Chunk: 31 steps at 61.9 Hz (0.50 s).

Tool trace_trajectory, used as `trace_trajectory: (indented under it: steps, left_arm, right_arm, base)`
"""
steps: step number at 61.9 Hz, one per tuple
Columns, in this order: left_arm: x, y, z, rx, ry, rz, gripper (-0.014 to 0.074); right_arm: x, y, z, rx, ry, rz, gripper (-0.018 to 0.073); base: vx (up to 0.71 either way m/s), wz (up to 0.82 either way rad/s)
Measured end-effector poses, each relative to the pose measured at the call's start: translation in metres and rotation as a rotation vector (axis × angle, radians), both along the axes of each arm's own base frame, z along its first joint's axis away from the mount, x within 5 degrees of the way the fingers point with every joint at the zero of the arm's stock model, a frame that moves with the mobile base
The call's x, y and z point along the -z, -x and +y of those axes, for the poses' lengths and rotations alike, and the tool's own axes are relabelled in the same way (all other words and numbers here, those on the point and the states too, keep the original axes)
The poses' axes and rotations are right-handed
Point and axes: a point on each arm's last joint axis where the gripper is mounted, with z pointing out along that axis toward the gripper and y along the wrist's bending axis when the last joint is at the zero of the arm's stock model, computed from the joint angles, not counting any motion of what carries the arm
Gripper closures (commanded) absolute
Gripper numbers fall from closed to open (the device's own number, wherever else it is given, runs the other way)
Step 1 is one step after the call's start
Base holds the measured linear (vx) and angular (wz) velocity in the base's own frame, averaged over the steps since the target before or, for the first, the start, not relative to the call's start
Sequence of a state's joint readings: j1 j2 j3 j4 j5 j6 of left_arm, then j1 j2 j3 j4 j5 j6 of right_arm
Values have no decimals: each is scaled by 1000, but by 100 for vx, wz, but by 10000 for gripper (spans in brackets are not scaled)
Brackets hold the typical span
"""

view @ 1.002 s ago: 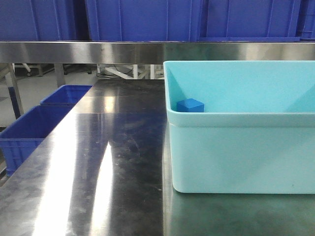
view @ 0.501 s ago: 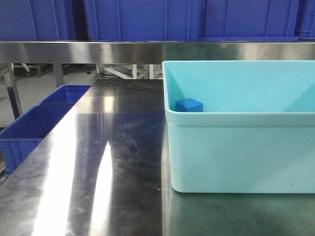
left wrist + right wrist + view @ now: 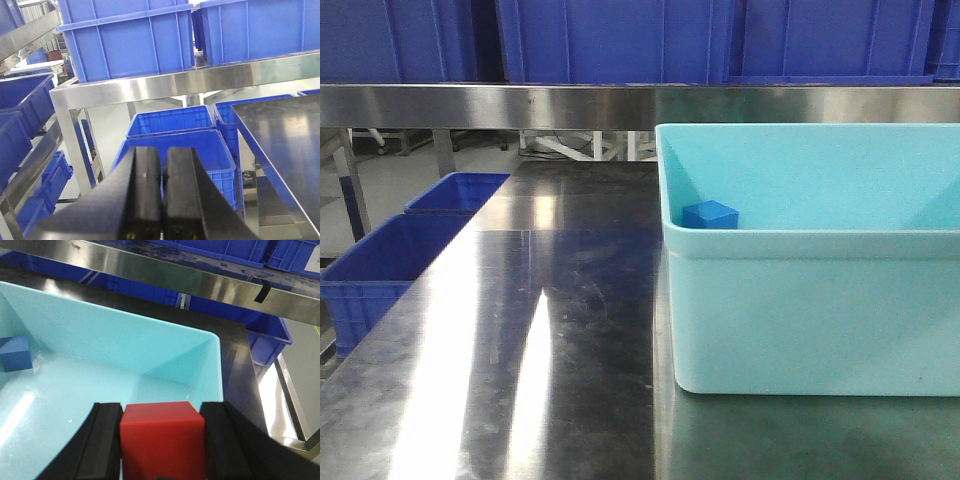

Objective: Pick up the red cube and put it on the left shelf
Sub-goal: 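Hold the red cube raised in the right gripper above the tub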

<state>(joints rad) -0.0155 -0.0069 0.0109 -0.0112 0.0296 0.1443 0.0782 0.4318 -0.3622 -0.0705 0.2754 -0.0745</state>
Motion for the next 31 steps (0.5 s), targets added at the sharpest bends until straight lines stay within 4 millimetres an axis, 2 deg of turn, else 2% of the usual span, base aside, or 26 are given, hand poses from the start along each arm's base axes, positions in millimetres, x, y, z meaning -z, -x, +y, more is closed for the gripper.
trace_trajectory:
  steps: [31]
  left_arm:
    - [0, 0, 0, 0, 0, 0, 491]
  right_arm:
    - [0, 0, 0, 0, 0, 0, 494]
  base:
    - [0, 0]
